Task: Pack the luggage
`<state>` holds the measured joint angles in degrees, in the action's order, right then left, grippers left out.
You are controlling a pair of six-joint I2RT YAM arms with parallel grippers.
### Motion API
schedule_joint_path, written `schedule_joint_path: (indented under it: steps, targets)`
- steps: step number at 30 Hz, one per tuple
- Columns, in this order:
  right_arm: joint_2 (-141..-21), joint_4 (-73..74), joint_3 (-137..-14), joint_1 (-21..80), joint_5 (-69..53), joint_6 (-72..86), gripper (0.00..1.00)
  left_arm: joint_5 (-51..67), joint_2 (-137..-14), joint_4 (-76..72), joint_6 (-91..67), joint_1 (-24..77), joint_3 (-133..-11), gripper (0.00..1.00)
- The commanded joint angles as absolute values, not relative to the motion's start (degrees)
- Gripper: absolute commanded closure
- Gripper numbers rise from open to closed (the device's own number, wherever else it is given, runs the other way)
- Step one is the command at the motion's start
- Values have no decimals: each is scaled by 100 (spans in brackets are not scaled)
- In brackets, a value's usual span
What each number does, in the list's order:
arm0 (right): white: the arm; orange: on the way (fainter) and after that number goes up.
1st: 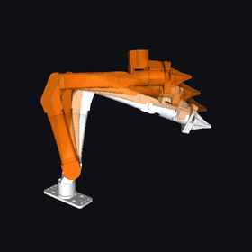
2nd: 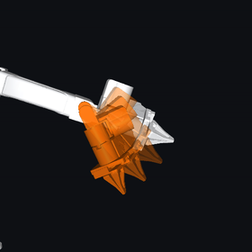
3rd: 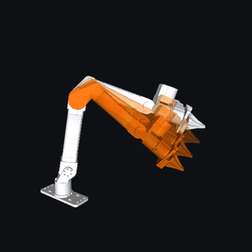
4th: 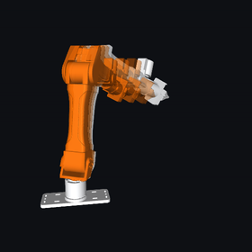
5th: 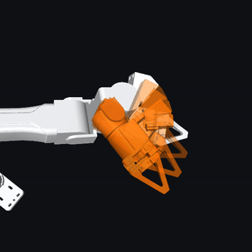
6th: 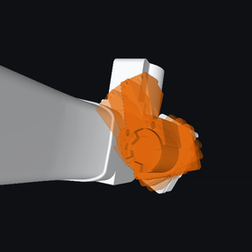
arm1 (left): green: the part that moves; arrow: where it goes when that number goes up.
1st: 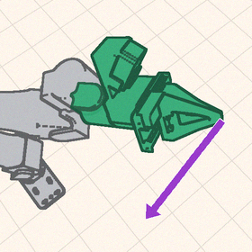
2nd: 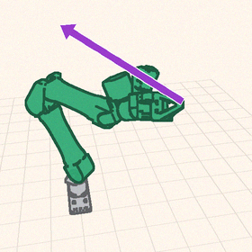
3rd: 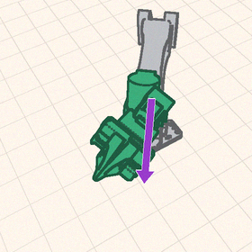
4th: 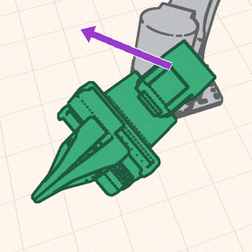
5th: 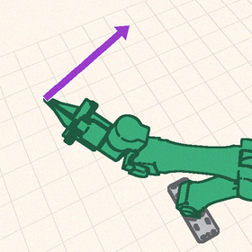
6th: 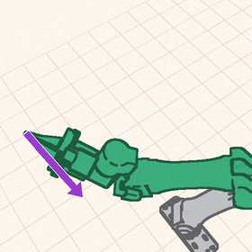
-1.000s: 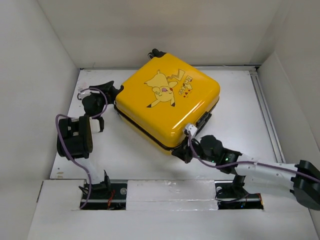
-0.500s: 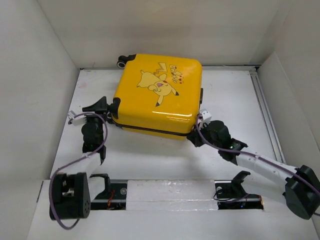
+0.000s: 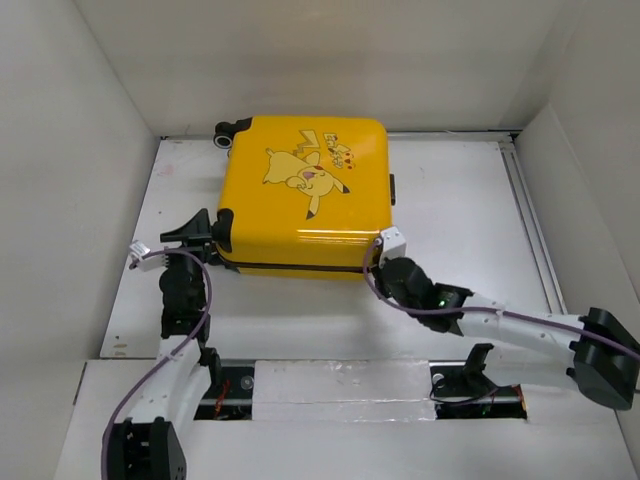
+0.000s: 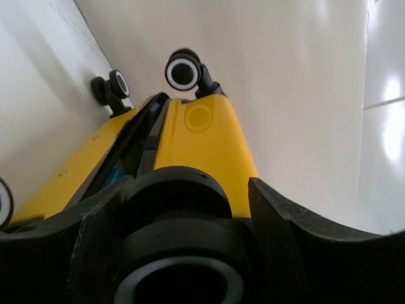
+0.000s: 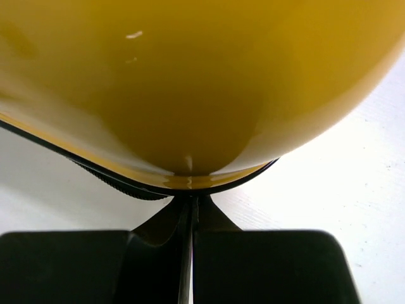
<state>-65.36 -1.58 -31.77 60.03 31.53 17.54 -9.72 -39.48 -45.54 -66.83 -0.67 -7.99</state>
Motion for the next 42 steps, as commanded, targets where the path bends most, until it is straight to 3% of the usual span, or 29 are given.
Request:
schedule_joint_path:
  steps: [1, 4, 6, 9, 14, 23, 29, 31, 35, 38, 42]
  targets:
    - [-5925, -1258, -4033, 5315, 876, 1582, 100, 546, -3516, -4193, -5697, 448, -1184, 100]
    - [-5669, -934, -4218, 4241, -250, 1380, 100, 72, -3673, -3868, -5484, 335, -1791, 100]
    - [-5546, -932, -4219, 4044, -605, 1380, 100, 385, -3963, -4320, -6069, -253, -1925, 100]
    - [-5494, -861, -4061, 4043, -1107, 1380, 100, 466, -4340, -4493, -6293, -378, -2196, 100]
    - [-5432, -861, -3622, 4245, -1098, 1485, 100, -96, -4702, -4342, -6092, -378, -2093, 100]
    - [-5984, -1844, -3375, 5290, -1195, 1731, 100, 220, -5712, -5309, -6021, -28, -862, 100]
    - [-6345, -1969, -3620, 5730, -1801, 1354, 100, 597, -5354, -5309, -6003, 26, -519, 100]
    - [-6346, -1908, -3674, 5730, -1488, 1354, 100, 659, -5213, -5239, -6003, 26, -466, 100]
    - [-6293, -1600, -4060, 5047, -1458, 1354, 100, 956, -5150, -5290, -6055, 26, -413, 100]
    - [-6293, -1171, -4551, 3958, -2003, 1161, 100, 1028, -5150, -5396, -6117, 271, -360, 100]
    - [-6425, -624, -5247, 3208, -2373, 1046, 100, 414, -5211, -5396, -5986, 1001, -579, 100]
